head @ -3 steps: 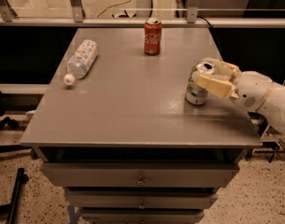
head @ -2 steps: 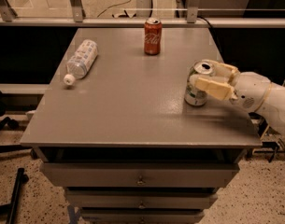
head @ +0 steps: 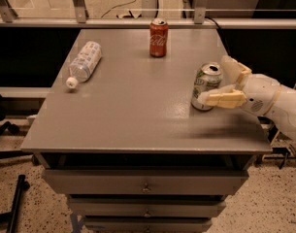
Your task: Place 7up can upright
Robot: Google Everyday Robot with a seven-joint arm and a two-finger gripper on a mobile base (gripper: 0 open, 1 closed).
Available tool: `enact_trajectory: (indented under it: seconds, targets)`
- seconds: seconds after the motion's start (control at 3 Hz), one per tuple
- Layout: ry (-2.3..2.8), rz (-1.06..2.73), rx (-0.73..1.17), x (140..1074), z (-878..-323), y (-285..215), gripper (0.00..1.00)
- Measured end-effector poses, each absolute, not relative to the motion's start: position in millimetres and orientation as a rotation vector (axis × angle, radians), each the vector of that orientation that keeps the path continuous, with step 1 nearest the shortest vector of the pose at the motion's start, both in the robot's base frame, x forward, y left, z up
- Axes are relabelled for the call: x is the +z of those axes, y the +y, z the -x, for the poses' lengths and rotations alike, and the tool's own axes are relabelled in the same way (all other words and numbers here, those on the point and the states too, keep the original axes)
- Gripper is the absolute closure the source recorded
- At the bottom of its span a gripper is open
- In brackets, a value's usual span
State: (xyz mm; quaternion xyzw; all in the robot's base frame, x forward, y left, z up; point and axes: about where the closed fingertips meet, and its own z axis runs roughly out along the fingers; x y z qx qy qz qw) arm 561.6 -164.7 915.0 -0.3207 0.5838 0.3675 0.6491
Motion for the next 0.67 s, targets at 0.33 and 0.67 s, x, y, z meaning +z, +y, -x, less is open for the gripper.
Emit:
enact_trajectory:
  seconds: [0.33, 0.67]
  targets:
    - [1.370, 0.743, 0.768, 919, -557, -176, 0.00]
    - [1.413, 0.733, 0.691, 925, -549, -196, 0.00]
